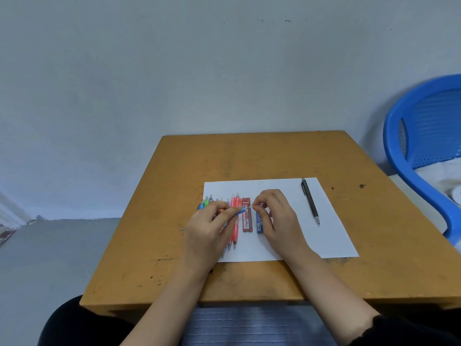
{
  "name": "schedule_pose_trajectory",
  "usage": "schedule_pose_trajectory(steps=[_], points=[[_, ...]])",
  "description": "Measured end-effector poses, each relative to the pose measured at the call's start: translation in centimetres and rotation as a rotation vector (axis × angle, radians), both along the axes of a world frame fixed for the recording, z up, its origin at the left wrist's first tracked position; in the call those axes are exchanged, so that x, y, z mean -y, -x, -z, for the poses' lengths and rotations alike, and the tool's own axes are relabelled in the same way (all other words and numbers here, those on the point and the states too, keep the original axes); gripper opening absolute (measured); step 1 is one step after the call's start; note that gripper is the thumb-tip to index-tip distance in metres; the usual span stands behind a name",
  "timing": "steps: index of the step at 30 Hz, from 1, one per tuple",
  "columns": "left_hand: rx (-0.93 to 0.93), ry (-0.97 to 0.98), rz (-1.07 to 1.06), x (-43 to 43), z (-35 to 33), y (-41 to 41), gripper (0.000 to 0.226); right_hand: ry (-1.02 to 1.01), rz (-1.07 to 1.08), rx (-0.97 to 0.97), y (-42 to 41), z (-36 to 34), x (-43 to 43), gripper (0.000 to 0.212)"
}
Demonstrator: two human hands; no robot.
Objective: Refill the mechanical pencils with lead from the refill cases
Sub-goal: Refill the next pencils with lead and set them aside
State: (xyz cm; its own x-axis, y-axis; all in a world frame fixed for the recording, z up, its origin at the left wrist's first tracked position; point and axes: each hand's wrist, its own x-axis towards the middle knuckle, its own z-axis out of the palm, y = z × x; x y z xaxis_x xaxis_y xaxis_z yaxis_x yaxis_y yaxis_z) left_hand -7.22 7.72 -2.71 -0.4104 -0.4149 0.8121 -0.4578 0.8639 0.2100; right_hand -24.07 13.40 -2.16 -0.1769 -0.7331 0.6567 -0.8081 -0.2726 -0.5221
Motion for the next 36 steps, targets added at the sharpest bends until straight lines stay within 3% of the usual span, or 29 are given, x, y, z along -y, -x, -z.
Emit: schedule_pose_trajectory(steps=[20, 29, 36], points=[[-0.042, 0.043, 0.055, -0.22, -0.34, 0.02, 0.013, 0.005, -0.067, 0.027, -0.04, 0.30, 0.22, 0.020], [-0.026, 0.111, 0.087, 0.21, 0.13, -0.12, 0.019, -0.033, -0.073, -0.069, 0.11, 0.54, 0.08, 0.022], [-0.012, 0.139, 0.099, 0.12, -0.01, -0.23, 0.017, -0.064, -0.075, 0.015, 0.05, 0.14, -0.10, 0.021]])
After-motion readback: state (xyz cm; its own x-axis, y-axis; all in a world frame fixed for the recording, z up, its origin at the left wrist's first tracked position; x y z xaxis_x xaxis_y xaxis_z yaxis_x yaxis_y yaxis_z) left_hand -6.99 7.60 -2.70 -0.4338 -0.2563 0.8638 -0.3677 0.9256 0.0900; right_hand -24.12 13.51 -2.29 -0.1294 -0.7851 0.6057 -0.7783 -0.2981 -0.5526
